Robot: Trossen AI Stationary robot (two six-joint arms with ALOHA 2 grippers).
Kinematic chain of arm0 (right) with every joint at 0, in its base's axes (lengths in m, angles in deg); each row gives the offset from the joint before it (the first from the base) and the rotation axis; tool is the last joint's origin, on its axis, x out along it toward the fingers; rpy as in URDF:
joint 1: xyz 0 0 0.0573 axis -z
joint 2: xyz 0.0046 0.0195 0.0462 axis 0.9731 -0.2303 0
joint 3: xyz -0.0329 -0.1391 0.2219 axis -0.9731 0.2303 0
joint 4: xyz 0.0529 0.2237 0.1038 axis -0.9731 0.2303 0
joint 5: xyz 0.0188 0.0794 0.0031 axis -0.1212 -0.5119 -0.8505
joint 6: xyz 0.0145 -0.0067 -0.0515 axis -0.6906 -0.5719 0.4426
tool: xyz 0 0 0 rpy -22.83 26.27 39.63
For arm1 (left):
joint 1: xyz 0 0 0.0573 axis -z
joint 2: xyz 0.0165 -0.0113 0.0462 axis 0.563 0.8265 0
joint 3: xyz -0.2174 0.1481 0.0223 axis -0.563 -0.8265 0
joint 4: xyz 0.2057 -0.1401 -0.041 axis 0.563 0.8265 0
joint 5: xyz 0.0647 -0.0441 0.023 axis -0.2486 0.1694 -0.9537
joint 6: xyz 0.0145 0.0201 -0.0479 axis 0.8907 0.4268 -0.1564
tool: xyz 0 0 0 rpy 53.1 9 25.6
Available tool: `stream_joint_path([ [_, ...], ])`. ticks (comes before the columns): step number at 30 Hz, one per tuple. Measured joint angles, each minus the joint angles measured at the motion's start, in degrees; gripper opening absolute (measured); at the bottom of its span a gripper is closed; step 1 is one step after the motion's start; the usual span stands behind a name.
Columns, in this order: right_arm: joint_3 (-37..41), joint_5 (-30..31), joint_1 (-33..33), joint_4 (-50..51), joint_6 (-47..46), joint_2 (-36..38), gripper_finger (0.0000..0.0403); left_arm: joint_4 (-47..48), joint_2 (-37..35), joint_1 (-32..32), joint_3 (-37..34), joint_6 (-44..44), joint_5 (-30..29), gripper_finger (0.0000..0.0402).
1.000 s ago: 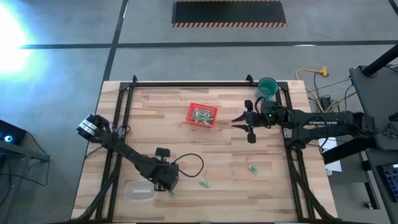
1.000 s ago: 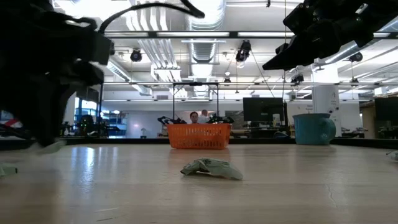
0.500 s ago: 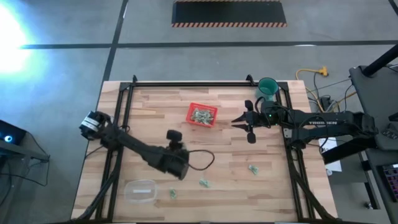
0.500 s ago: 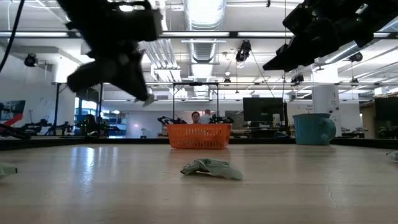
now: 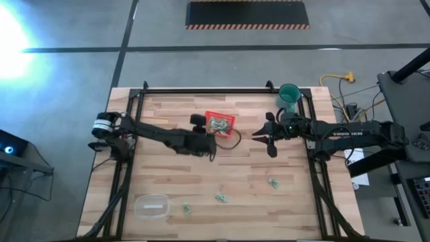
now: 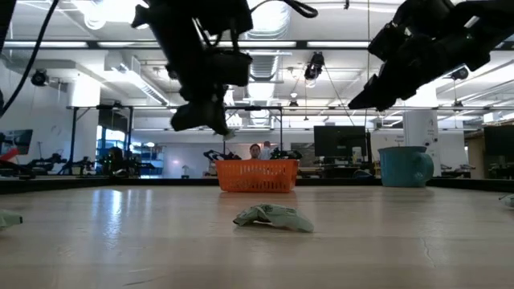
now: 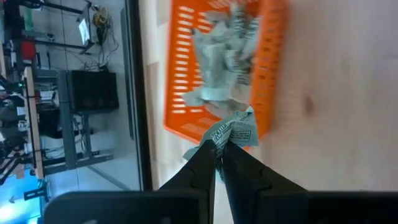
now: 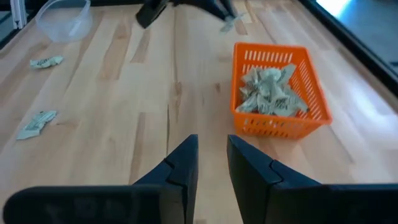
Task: Pick and place items into bin
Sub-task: Put the stevia packet into the orange bin
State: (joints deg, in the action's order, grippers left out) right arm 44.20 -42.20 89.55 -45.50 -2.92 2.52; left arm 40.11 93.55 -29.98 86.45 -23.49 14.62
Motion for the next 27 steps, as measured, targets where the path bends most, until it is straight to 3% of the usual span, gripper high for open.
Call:
stream_joint_path([
  [3, 0.64, 0.0, 0.02, 0.06, -2.13, 0.0, 0.0071, -4.15, -0.11, -3.39, 0.04, 4.55, 2.23, 0.001],
  [9, 2.42, 0.01, -0.29, 0.02, -6.15, 0.02, 0.0068, -13.15, -0.14, -9.64, -0.13, 10.66, 12.4, 0.001],
  [20, 4.37, 0.01, -0.93, -0.4, -9.47, 0.02, 0.0068, -18.05, -0.18, -18.37, -0.84, 11.92, 24.98, 0.001],
  [27, 4.37, 0.04, -1.29, -0.42, -10.07, 0.02, 0.0068, -19.44, -0.18, -19.59, -1.53, 11.51, 26.58, 0.001],
])
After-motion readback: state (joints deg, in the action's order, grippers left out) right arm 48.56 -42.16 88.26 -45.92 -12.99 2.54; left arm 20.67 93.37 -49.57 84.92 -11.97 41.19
